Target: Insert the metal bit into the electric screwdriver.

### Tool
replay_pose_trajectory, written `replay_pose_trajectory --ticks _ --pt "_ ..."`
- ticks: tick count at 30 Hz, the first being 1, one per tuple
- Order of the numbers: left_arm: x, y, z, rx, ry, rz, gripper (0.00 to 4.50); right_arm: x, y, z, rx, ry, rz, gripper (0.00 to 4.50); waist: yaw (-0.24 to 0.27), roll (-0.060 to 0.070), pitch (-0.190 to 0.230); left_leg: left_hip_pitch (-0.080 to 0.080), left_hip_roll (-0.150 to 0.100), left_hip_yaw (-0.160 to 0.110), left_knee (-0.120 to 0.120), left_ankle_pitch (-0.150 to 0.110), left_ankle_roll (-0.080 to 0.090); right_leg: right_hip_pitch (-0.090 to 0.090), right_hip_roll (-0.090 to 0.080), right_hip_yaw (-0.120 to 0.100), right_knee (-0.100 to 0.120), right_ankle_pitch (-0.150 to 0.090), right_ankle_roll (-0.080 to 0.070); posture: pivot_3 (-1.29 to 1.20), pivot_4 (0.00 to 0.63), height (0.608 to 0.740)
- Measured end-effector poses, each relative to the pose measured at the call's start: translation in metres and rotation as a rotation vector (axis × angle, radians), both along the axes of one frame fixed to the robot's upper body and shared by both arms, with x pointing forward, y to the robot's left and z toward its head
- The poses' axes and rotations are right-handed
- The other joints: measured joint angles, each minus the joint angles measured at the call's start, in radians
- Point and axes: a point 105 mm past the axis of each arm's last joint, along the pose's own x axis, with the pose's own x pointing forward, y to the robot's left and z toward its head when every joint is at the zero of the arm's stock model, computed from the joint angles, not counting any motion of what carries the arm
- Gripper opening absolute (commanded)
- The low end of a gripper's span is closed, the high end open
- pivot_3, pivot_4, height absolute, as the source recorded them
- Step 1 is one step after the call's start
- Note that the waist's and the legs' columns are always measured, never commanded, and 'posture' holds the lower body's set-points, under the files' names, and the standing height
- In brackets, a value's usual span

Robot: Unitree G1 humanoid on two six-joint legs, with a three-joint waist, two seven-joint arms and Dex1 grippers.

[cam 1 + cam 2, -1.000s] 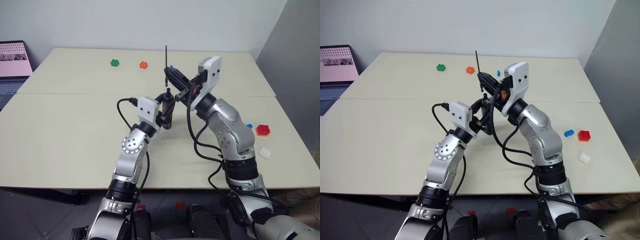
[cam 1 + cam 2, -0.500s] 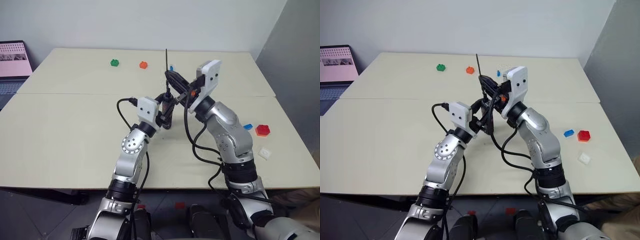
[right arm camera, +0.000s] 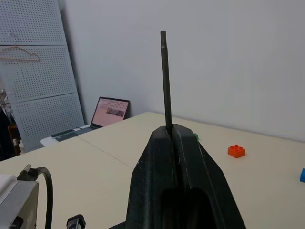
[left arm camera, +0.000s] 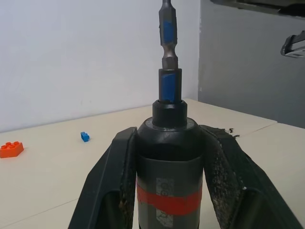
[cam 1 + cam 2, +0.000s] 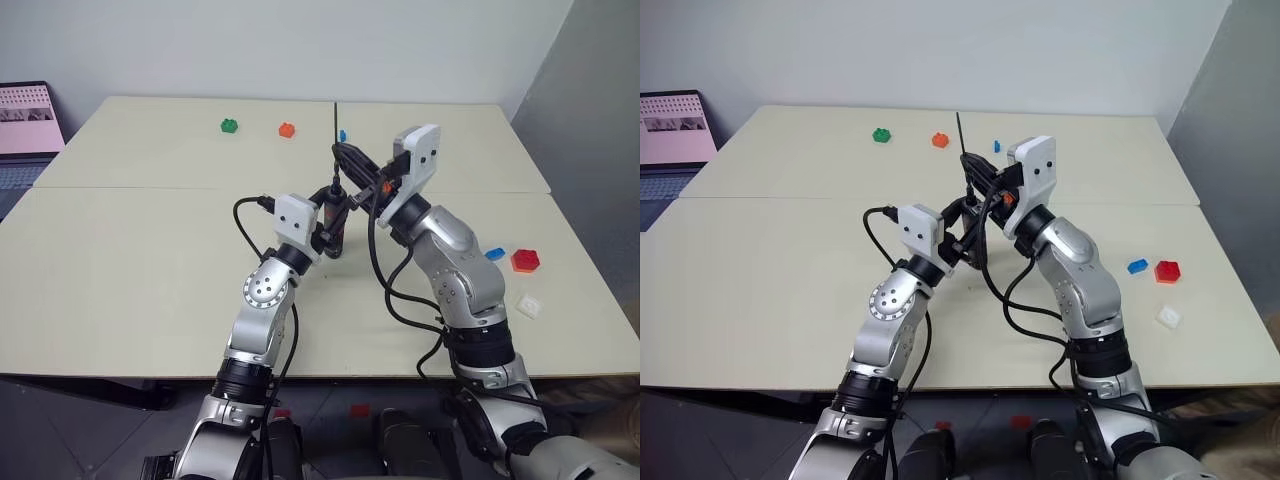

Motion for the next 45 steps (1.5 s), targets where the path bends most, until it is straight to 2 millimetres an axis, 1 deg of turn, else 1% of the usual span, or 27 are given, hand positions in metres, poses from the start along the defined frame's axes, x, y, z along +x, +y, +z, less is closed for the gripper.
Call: replay_pose_trajectory --ticks 5,12,21,22,23,28,29,30,31,32,33,34,36,39,41,42,43,44,45 --pt "0.0 0.0 0.0 0.0 0.0 0.0 1.63 0.001 -0.001 -0.005 -0.008 0.009 -0.009 0.0 0.0 0.0 0.0 0.0 0.0 0.0 0.0 0.0 0.0 0.0 0.0 0.0 0.0 0.0 0.0 0.0 0.15 0.74" --pt "0.001 0.0 0.0 0.0 0.001 0.002 1.63 0.001 0.0 -0.006 -0.022 0.012 -0.018 0.0 0.0 0.0 0.0 0.0 0.0 0.0 0.0 0.0 0.0 0.0 0.0 0.0 0.0 0.0 0.0 0.0 0.15 0.74" --pt "0.001 0.0 0.0 0.001 0.002 0.0 1.63 0.0 -0.002 -0.015 -0.057 0.046 -0.014 0.0 -0.001 0.0 0.0 0.0 0.0 0.0 0.0 0.0 0.0 0.0 0.0 0.0 0.0 0.0 -0.001 0.0 0.15 0.74" --pt "0.001 0.0 0.0 0.002 0.002 0.0 1.63 0.0 -0.002 -0.015 -0.056 0.047 -0.014 0.4 -0.001 0.0 0.0 0.0 0.0 0.0 0.0 0.0 0.0 0.0 0.0 0.0 0.0 0.0 -0.001 0.0 0.15 0.74" --pt "0.001 0.0 0.0 0.002 0.002 0.0 1.63 0.0 -0.002 -0.016 -0.057 0.052 -0.012 0.49 -0.001 0.0 0.0 0.0 0.0 0.0 0.0 0.0 0.0 0.0 0.0 0.0 0.0 0.0 -0.001 0.0 0.15 0.74" --pt "0.002 0.0 0.0 0.002 0.0 0.0 1.63 0.0 -0.002 -0.02 -0.046 0.081 0.001 1.78 -0.001 0.0 0.0 0.0 0.0 0.0 0.0 0.0 0.0 0.0 0.0 0.0 -0.001 0.0 -0.001 0.0 0.15 0.74" --pt "0.002 0.0 0.0 0.002 0.0 0.0 1.63 0.0 -0.002 -0.021 -0.045 0.083 0.002 1.91 -0.001 0.0 0.0 0.0 0.0 0.0 0.0 0.0 0.0 0.0 0.0 0.0 -0.001 0.0 -0.001 0.0 0.15 0.74" --pt "0.002 0.0 0.0 0.002 0.0 -0.001 1.63 0.0 -0.003 -0.02 -0.043 0.085 0.002 2.28 -0.001 0.0 0.0 0.0 0.0 0.0 -0.001 0.0 0.0 0.0 0.0 0.0 -0.001 0.0 -0.001 0.0 0.15 0.74" --pt "0.002 -0.001 0.001 0.002 0.0 -0.001 1.63 0.0 -0.004 -0.02 -0.04 0.086 0.003 2.49 -0.001 0.0 0.0 0.0 0.0 0.0 -0.001 0.0 0.0 0.0 0.0 0.0 -0.001 0.0 -0.001 0.0 0.15 0.74" --pt "0.002 -0.001 0.001 0.002 0.0 -0.001 1.63 0.0 -0.005 -0.019 -0.038 0.085 0.003 2.7 -0.001 0.0 0.0 0.0 0.0 0.0 0.0 0.0 0.0 0.0 0.0 0.0 -0.001 0.0 -0.001 0.0 0.15 0.74" --pt "0.002 -0.001 0.001 0.003 0.0 -0.001 1.63 -0.001 -0.008 -0.016 -0.033 0.083 0.003 3.07 0.0 0.0 0.0 0.0 0.0 0.0 0.0 0.0 0.0 0.0 0.0 0.0 -0.001 0.0 -0.001 0.0 0.15 0.74" --pt "0.002 -0.001 0.001 0.004 0.0 -0.001 1.63 -0.001 -0.011 -0.014 -0.032 0.078 0.001 3.19 0.0 0.0 0.0 0.0 0.0 0.0 0.0 0.0 0.0 0.0 0.0 0.0 -0.001 0.0 -0.001 0.0 0.15 0.74" --pt "0.004 0.001 0.003 0.03 0.0 0.002 1.63 -0.002 -0.021 -0.008 -0.032 0.066 0.0 3.81 0.001 0.0 0.0 -0.001 0.0 0.0 0.0 0.0 0.0 -0.001 0.0 0.0 -0.001 -0.001 -0.001 0.0 0.15 0.74" --pt "0.008 0.008 0.006 0.097 -0.008 0.024 1.63 -0.003 -0.037 0.0 -0.037 0.049 -0.02 3.84 -0.001 0.0 0.0 -0.001 0.0 0.0 -0.001 0.0 0.0 -0.001 0.0 0.0 -0.001 -0.001 -0.001 0.0 0.15 0.74" --pt "0.011 0.016 0.012 0.201 -0.027 0.039 1.63 -0.006 -0.048 0.003 -0.07 0.036 -0.032 3.84 -0.001 0.0 0.001 -0.004 0.0 0.0 -0.001 0.0 0.0 -0.004 0.0 0.0 0.0 -0.001 -0.001 0.0 0.15 0.74" --pt "0.015 0.022 0.019 0.298 -0.047 0.046 1.63 -0.007 -0.056 0.004 -0.1 0.028 -0.046 3.84 0.0 0.0 0.001 -0.007 0.0 -0.001 -0.001 0.0 0.0 -0.007 0.0 -0.001 0.0 -0.001 -0.001 0.0 0.15 0.74" --pt "0.019 0.032 0.03 0.37 -0.071 0.072 1.63 -0.008 -0.068 0.006 -0.117 0.023 -0.069 3.84 0.002 0.0 0.001 -0.008 0.0 0.0 -0.001 0.0 0.0 -0.008 0.0 0.0 -0.001 0.0 0.0 0.0 0.15 0.74" --pt "0.021 0.04 0.038 0.416 -0.095 0.092 1.63 -0.009 -0.075 0.006 -0.127 0.022 -0.087 3.84 0.002 0.0 0.001 -0.008 0.0 0.0 -0.001 0.0 0.0 -0.008 0.0 0.0 -0.001 0.0 0.001 0.0 0.15 0.74" --pt "0.022 0.043 0.046 0.488 -0.117 0.087 1.63 -0.011 -0.081 0.006 -0.156 0.023 -0.09 3.84 0.003 0.0 0.001 -0.009 0.0 0.0 -0.001 0.0 0.0 -0.008 0.0 0.0 -0.001 0.001 0.001 0.0 0.15 0.74"
